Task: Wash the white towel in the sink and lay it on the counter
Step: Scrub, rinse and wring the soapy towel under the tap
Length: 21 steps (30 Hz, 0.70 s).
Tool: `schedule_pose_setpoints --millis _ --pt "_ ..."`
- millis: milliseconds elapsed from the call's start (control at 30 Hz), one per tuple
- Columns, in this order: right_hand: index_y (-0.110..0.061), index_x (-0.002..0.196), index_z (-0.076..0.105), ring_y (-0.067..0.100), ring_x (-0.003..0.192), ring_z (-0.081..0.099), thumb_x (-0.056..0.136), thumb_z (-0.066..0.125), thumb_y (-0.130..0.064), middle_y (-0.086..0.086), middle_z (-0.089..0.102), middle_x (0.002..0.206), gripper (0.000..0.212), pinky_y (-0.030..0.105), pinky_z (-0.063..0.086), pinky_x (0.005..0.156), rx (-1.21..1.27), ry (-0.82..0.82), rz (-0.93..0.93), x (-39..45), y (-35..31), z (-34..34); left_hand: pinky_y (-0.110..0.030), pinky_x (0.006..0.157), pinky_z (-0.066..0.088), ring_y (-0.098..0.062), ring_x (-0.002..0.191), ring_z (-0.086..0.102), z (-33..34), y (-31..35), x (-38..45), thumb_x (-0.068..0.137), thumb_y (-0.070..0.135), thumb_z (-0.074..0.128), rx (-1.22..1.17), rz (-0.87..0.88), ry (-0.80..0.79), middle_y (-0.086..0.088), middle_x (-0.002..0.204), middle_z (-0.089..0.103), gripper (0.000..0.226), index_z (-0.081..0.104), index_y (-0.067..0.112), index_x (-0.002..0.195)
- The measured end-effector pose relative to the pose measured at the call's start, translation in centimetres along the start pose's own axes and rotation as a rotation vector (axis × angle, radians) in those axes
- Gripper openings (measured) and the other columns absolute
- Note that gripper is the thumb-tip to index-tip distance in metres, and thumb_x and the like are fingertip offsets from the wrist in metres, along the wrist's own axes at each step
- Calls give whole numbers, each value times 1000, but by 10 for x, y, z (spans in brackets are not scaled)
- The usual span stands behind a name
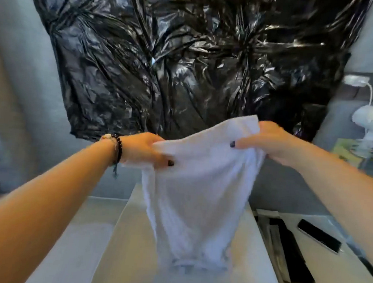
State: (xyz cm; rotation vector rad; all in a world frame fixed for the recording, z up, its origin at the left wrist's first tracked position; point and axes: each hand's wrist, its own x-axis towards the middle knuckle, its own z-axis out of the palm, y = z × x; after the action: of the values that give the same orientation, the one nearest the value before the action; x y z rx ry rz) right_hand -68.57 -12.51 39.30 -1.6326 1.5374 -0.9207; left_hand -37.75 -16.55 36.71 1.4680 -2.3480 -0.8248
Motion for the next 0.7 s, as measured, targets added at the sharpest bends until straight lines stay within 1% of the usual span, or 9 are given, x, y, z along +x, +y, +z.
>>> schedule_pose_setpoints --millis 100,167,267,333,400,500,567,633,700 --pt "-20 105 69 19 103 65 71 85 -17 -2 71 104 38 37 53 91 -109 -223 257 -7 89 46 -35 82 55 -13 86 66 69 -58 10 73 45 77 119 -74 -339 0 95 74 25 69 29 90" --pt "-20 93 69 21 98 67 68 87 -17 -3 73 92 31 37 55 86 -116 -331 421 -3 139 77 -34 83 53 -15 91 63 110 -87 25 74 42 80 161 -173 -411 4 94 70 28 68 26 94" --pt "-13 94 67 28 93 68 66 89 -23 9 71 99 38 44 58 83 -46 -142 584 19 196 111 -36 87 53 -22 104 62 158 -122 54 68 32 88 -127 -313 -79 1 105 63 49 60 25 107" --pt "-8 114 63 30 104 65 71 86 -31 13 66 118 54 44 54 91 108 131 594 33 226 128 -39 94 50 -26 114 56 182 -136 65 68 33 88 -316 -437 247 -5 122 55 74 48 19 128" --pt "0 130 53 33 114 58 82 76 -35 12 59 122 64 36 48 93 130 264 615 28 250 145 -41 103 43 -31 126 46 211 -149 61 71 40 85 -335 -595 369 -11 139 44 91 36 12 142" --pt "-5 95 68 32 89 61 90 65 -39 9 60 89 34 32 40 72 -38 219 686 -16 289 175 -42 105 42 -33 126 47 269 -166 24 72 53 78 -262 -770 228 -16 141 44 94 38 6 143" --pt "-15 65 58 29 75 57 77 66 -53 4 55 72 41 33 36 60 -175 162 694 -49 316 194 -39 102 43 -30 120 48 298 -171 -5 70 66 71 -39 -747 65 -12 135 47 94 41 7 136" --pt "-19 73 62 25 76 59 63 64 -66 2 60 78 48 30 41 57 -276 86 699 -71 324 204 -34 101 40 -27 120 43 312 -173 -20 72 70 65 166 -685 -32 -8 133 40 91 34 11 135" --pt "-18 84 61 15 72 59 74 70 -53 -3 61 80 37 23 38 51 -285 -12 730 -74 320 205 -31 96 41 -25 115 47 307 -171 -19 75 66 67 193 -709 -95 -9 128 41 83 36 10 129"
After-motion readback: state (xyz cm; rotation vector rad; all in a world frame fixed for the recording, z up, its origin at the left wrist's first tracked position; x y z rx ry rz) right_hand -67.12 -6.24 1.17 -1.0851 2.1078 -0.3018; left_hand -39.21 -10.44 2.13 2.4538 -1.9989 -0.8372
